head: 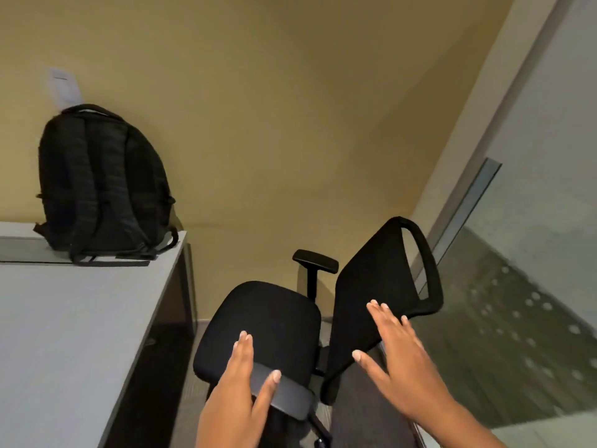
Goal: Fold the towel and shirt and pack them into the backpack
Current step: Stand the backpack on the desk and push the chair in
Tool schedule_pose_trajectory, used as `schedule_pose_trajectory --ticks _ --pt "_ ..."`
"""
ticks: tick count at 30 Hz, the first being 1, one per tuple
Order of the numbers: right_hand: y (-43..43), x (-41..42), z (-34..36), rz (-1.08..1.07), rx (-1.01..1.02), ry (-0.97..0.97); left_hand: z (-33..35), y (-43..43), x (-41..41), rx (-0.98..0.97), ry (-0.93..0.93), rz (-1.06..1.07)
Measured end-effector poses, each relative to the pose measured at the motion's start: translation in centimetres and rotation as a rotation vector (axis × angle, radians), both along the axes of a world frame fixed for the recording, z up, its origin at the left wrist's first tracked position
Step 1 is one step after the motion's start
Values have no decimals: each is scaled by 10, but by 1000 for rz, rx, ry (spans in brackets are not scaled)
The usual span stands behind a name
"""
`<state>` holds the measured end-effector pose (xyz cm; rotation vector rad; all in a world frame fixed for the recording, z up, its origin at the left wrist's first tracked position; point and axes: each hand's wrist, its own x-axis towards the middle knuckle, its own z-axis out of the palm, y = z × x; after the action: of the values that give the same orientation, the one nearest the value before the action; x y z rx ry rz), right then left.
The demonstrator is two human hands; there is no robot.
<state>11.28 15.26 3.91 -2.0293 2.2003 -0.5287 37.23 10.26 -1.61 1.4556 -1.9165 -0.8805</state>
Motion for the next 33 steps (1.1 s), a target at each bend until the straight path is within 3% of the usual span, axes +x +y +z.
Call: schedule_pose_trajectory --ticks 10,16,19,27,30,33 --pt "-47 -174 32 19 5 243 19 -1 -159 -122 34 -65" --pt "-90 -249 4 219 155 361 21 -11 -265 -103 -6 -25" --pt "-96 -267 -9 323 110 353 24 -15 -297 -85 -40 -20" --pt "-86 -237 -34 334 -173 174 36 -30 -319 -95 -93 44" --pt "-78 -210 -32 249 -192 160 39 -39 -310 -111 -71 107" --pt "-70 -195 -28 325 -184 190 44 -47 -302 -116 -74 156"
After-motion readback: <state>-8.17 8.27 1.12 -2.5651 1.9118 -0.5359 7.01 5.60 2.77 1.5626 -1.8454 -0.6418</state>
